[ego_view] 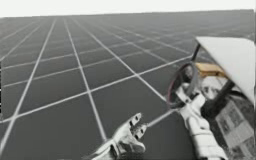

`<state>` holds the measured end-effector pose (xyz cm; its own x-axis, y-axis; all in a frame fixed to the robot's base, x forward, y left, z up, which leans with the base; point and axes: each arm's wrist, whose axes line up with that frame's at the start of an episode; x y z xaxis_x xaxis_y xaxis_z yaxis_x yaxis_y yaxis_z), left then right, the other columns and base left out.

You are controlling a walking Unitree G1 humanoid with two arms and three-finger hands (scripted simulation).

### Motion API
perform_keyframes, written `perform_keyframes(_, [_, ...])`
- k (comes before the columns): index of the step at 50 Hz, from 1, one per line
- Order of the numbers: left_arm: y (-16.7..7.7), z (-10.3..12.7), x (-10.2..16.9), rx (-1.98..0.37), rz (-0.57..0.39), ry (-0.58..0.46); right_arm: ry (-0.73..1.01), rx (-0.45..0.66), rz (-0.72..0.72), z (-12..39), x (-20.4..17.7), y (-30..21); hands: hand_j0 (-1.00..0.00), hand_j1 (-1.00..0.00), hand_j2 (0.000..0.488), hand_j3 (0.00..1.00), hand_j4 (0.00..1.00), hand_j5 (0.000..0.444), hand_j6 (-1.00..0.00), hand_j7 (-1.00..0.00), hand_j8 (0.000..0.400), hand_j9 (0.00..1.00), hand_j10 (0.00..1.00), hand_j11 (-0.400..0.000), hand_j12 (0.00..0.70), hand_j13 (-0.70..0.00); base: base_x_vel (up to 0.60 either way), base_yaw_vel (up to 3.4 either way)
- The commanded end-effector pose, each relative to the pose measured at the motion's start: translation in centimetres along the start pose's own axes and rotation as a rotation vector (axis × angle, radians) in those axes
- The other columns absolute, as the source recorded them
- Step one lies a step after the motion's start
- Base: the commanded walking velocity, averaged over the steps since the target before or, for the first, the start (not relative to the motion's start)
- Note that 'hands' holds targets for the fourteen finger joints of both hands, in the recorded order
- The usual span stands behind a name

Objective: Pick up and drop off the object

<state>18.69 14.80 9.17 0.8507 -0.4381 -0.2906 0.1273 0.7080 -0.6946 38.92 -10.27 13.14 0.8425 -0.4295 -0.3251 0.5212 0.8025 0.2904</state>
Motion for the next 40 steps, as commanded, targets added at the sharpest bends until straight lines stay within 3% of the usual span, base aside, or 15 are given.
perform_keyframes(1, [-0.12, -0.02, 0.09, 0.004, 0.001, 0.006, -0.017, 0.013, 0.001, 0.41, 0.17, -0.14, 0.00, 0.00, 0.000, 1.00, 1.00, 0.000, 0.00, 0.00, 0.000, 1.00, 1.00, -0.400, 0.000, -0.700, 0.56, 0.08])
perform_keyframes(40, [-0.12, -0.02, 0.09, 0.004, 0.001, 0.006, -0.017, 0.013, 0.001, 0.41, 0.17, -0.14, 0.00, 0.00, 0.000, 1.00, 1.00, 0.000, 0.00, 0.00, 0.000, 1.00, 1.00, -0.400, 0.000, -0.700, 0.57, 0.06])
